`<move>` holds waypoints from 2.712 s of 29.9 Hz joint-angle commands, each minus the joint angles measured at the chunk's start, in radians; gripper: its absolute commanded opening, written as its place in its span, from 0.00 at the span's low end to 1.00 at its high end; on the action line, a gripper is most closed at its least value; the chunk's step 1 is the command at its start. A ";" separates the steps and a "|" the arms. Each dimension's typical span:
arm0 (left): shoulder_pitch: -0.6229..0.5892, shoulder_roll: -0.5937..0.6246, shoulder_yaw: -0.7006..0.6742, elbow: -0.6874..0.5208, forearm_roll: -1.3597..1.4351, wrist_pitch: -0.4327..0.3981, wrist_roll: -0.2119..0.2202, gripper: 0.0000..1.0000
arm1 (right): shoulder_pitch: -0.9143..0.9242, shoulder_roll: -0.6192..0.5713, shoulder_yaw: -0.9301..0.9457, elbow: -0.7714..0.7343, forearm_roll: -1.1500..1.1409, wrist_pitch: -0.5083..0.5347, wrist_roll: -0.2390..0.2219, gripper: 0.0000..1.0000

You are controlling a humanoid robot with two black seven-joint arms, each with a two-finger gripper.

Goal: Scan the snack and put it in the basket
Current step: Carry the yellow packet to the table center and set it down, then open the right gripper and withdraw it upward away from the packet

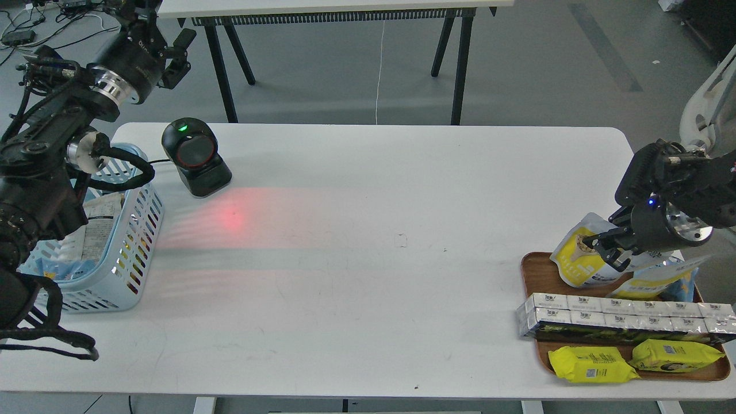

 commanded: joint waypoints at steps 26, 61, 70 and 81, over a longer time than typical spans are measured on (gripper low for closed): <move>-0.003 0.014 0.015 0.000 0.009 0.000 0.000 1.00 | 0.230 0.683 0.013 -0.112 0.065 0.000 0.000 0.00; -0.034 0.009 0.005 0.000 -0.005 0.000 0.000 1.00 | 0.217 0.874 0.103 -0.353 0.275 0.000 0.000 0.99; -0.069 0.012 0.002 -0.002 -0.006 0.000 0.000 1.00 | 0.208 0.771 0.260 -0.622 0.859 0.000 0.000 0.99; -0.061 0.009 -0.012 -0.002 -0.014 0.000 0.000 1.00 | 0.092 0.489 0.285 -0.625 1.652 0.000 0.000 0.99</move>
